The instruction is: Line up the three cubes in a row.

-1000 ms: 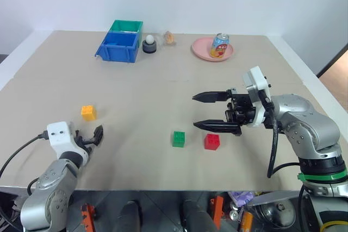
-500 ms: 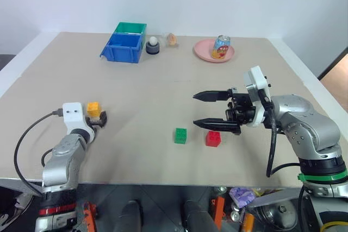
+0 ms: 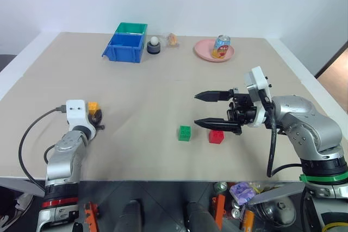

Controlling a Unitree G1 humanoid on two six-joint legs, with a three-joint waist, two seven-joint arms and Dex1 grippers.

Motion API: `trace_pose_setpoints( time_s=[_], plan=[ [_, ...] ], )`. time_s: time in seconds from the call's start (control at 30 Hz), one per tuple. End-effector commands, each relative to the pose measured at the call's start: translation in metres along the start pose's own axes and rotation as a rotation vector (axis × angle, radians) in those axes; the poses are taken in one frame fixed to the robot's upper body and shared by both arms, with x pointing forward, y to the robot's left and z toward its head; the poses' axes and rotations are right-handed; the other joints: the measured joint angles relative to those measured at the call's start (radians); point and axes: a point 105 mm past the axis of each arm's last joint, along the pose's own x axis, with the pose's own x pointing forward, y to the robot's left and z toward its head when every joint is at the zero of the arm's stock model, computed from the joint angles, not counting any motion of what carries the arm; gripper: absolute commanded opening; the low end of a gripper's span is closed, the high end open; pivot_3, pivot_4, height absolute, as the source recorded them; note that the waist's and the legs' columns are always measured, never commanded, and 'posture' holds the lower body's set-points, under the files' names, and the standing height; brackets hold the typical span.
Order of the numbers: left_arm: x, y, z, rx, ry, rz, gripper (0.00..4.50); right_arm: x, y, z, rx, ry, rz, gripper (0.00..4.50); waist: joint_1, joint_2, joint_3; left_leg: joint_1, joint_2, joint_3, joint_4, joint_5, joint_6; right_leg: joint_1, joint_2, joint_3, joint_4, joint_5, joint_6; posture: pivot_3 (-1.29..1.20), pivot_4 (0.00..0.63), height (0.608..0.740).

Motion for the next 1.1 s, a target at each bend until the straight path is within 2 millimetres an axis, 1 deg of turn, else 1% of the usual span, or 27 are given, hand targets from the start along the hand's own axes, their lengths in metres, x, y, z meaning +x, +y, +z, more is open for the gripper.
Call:
trace_pose_setpoints(
  time_s=[0.03, 0.07, 0.13, 0.17, 0.23, 0.3, 0.33, 0.4, 0.43, 0.47, 0.57, 0.7, 0.77, 0.83, 0.87, 1.03, 1.1],
  plan=[
    [-0.001, -0.038, 0.042, 0.074, -0.168, -0.189, 1.32, -0.005, -0.001, 0.013, -0.065, -0.008, -0.006, 4.1, 0.0, -0.002, 0.001, 0.0, 0.0, 0.0, 0.0, 0.0, 0.0, 0.0, 0.0, 0.0, 0.0, 0.001, 0.001, 0.0, 0.15, 0.74],
    [-0.002, -0.046, 0.049, 0.072, -0.201, -0.243, 1.32, -0.005, -0.001, 0.013, -0.065, -0.007, -0.007, 4.1, 0.0, -0.003, 0.001, 0.0, 0.0, 0.0, 0.0, 0.0, 0.0, 0.0, 0.0, 0.0, 0.0, 0.002, 0.0, 0.0, 0.15, 0.74],
    [-0.006, -0.057, 0.056, 0.057, -0.241, -0.326, 1.32, -0.005, -0.001, 0.012, -0.065, -0.004, -0.008, 4.1, 0.0, -0.004, 0.0, -0.001, 0.001, 0.0, 0.0, 0.001, 0.001, 0.001, 0.0, 0.0, 0.001, 0.008, 0.001, 0.0, 0.15, 0.74],
    [-0.01, -0.065, 0.057, 0.078, -0.251, -0.398, 1.32, -0.005, -0.001, 0.011, -0.063, -0.003, -0.007, 4.1, 0.0, -0.005, 0.0, -0.001, 0.001, 0.0, 0.0, 0.001, 0.001, 0.0, 0.0, 0.0, 0.001, 0.01, 0.005, 0.0, 0.15, 0.74],
    [-0.019, -0.078, 0.06, 0.1, -0.284, -0.523, 1.32, -0.005, -0.002, 0.011, -0.063, 0.001, -0.009, 4.1, -0.002, -0.006, 0.0, -0.001, 0.001, 0.002, 0.001, 0.003, 0.001, -0.001, 0.0, 0.003, 0.003, 0.024, 0.017, 0.0, 0.15, 0.74],
    [-0.028, -0.084, 0.062, 0.113, -0.317, -0.614, 1.32, -0.005, -0.002, 0.01, -0.064, 0.005, -0.012, 4.1, -0.001, -0.006, 0.0, 0.0, 0.001, 0.001, 0.001, 0.003, 0.001, -0.004, 0.001, 0.003, 0.006, 0.034, 0.027, 0.0, 0.15, 0.74],
    [-0.032, -0.087, 0.058, 0.137, -0.316, -0.67, 1.32, -0.006, -0.002, 0.01, -0.062, 0.005, -0.013, 4.1, 0.0, -0.006, 0.0, 0.0, 0.001, 0.001, 0.0, 0.004, 0.002, -0.007, 0.002, 0.003, 0.011, 0.034, 0.029, 0.0, 0.15, 0.74],
    [-0.039, -0.087, 0.052, 0.157, -0.307, -0.761, 1.32, -0.007, -0.002, 0.01, -0.061, 0.011, -0.018, 4.1, -0.001, -0.006, 0.0, -0.003, 0.002, 0.0, -0.002, 0.002, -0.001, -0.015, 0.004, 0.003, 0.023, 0.022, 0.027, 0.0, 0.15, 0.74],
    [-0.043, -0.085, 0.049, 0.175, -0.303, -0.812, 1.32, -0.008, -0.002, 0.01, -0.059, 0.011, -0.02, 4.1, -0.001, -0.006, 0.0, -0.003, 0.003, -0.001, -0.005, 0.0, -0.002, -0.018, 0.006, 0.003, 0.027, 0.02, 0.023, 0.0, 0.15, 0.74],
    [-0.046, -0.083, 0.046, 0.195, -0.298, -0.856, 1.32, -0.008, -0.002, 0.01, -0.058, 0.012, -0.021, 4.1, -0.001, -0.006, 0.0, -0.003, 0.003, -0.003, -0.005, -0.003, -0.004, -0.02, 0.008, 0.004, 0.034, 0.014, 0.023, 0.0, 0.15, 0.74],
    [-0.055, -0.079, 0.037, 0.227, -0.259, -0.97, 1.32, -0.01, -0.002, 0.01, -0.057, 0.016, -0.026, 4.1, -0.001, -0.006, 0.0, -0.002, 0.004, -0.007, -0.005, -0.01, 0.0, -0.022, 0.01, 0.003, 0.044, 0.001, 0.02, 0.0, 0.15, 0.74],
    [-0.065, -0.081, 0.027, 0.25, -0.207, -1.118, 1.32, -0.011, -0.002, 0.01, -0.056, 0.02, -0.035, 4.1, -0.001, -0.006, 0.0, -0.002, 0.004, -0.007, -0.004, -0.013, 0.001, -0.021, 0.01, 0.003, 0.045, -0.001, 0.021, 0.0, 0.15, 0.74],
    [-0.072, -0.085, 0.026, 0.244, -0.188, -1.203, 1.32, -0.012, -0.002, 0.01, -0.055, 0.021, -0.038, 4.1, -0.001, -0.006, 0.0, -0.002, 0.003, -0.007, -0.001, -0.013, 0.0, -0.019, 0.009, 0.002, 0.045, -0.002, 0.022, 0.0, 0.15, 0.74],
    [-0.079, -0.092, 0.025, 0.245, -0.175, -1.281, 1.32, -0.012, -0.001, 0.01, -0.053, 0.022, -0.037, 4.1, -0.001, -0.006, 0.0, -0.002, 0.003, -0.007, 0.0, -0.013, 0.0, -0.018, 0.009, 0.003, 0.044, -0.004, 0.028, 0.0, 0.15, 0.74],
    [-0.082, -0.096, 0.025, 0.248, -0.171, -1.313, 1.32, -0.012, -0.001, 0.009, -0.053, 0.024, -0.038, 4.1, -0.001, -0.006, 0.0, -0.002, 0.004, -0.007, 0.002, -0.013, 0.0, -0.017, 0.009, 0.003, 0.044, -0.005, 0.024, 0.0, 0.15, 0.74],
    [-0.09, -0.108, 0.021, 0.293, -0.15, -1.423, 1.32, -0.012, 0.0, 0.01, -0.054, 0.025, -0.04, 4.1, -0.001, -0.006, 0.0, 0.0, 0.004, -0.007, 0.005, -0.011, 0.0, -0.016, 0.009, 0.003, 0.044, -0.001, 0.022, 0.0, 0.15, 0.74],
    [-0.09, -0.111, 0.019, 0.316, -0.145, -1.453, 1.32, -0.013, 0.0, 0.01, -0.056, 0.027, -0.043, 4.1, -0.001, -0.006, 0.0, 0.0, 0.004, -0.007, 0.005, -0.011, 0.001, -0.015, 0.009, 0.003, 0.044, 0.0, 0.022, 0.0, 0.15, 0.74]
  ],
)
